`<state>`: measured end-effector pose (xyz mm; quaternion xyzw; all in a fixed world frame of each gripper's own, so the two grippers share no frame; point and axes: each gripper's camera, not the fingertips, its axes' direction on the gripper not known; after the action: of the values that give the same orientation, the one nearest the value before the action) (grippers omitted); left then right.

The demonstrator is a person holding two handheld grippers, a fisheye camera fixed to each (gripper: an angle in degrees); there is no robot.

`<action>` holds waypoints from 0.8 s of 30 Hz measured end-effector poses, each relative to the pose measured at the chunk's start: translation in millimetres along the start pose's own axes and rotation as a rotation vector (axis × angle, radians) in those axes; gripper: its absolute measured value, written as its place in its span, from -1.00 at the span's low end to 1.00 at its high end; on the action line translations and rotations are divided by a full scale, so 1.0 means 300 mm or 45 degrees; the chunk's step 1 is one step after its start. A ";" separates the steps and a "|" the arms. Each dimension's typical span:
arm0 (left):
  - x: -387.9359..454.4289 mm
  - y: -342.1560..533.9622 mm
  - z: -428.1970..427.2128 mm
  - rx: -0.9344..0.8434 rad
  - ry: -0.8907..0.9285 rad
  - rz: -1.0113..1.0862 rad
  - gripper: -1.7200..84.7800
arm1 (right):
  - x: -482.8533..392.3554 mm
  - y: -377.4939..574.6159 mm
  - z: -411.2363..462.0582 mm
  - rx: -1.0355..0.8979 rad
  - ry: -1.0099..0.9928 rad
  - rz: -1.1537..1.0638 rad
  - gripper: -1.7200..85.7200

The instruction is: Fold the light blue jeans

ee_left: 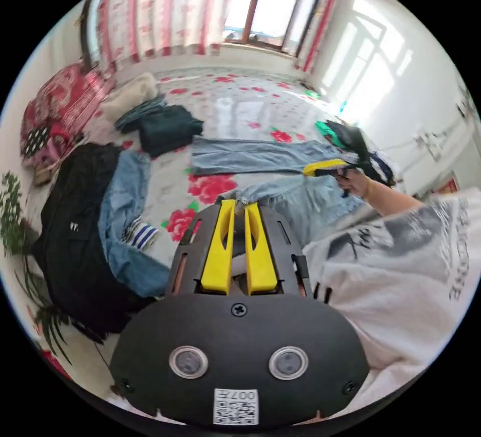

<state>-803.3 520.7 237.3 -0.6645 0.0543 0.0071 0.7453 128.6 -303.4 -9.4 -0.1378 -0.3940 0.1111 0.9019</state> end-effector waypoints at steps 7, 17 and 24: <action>-0.093 0.040 0.401 -0.150 0.048 -0.345 -0.96 | 0.086 0.301 -0.090 0.090 0.262 0.336 -0.95; 0.072 0.038 0.690 -0.518 -0.187 -0.124 -0.85 | 0.191 1.197 -0.476 0.414 0.856 1.358 -0.85; 0.209 -0.075 0.797 -0.869 -0.489 0.170 -0.97 | 0.278 1.487 -0.644 0.604 0.877 1.706 -0.77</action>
<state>-722.1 751.3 280.4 -0.8556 -0.0484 0.1974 0.4760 286.4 109.3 -228.5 -0.1766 0.1085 0.6629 0.7194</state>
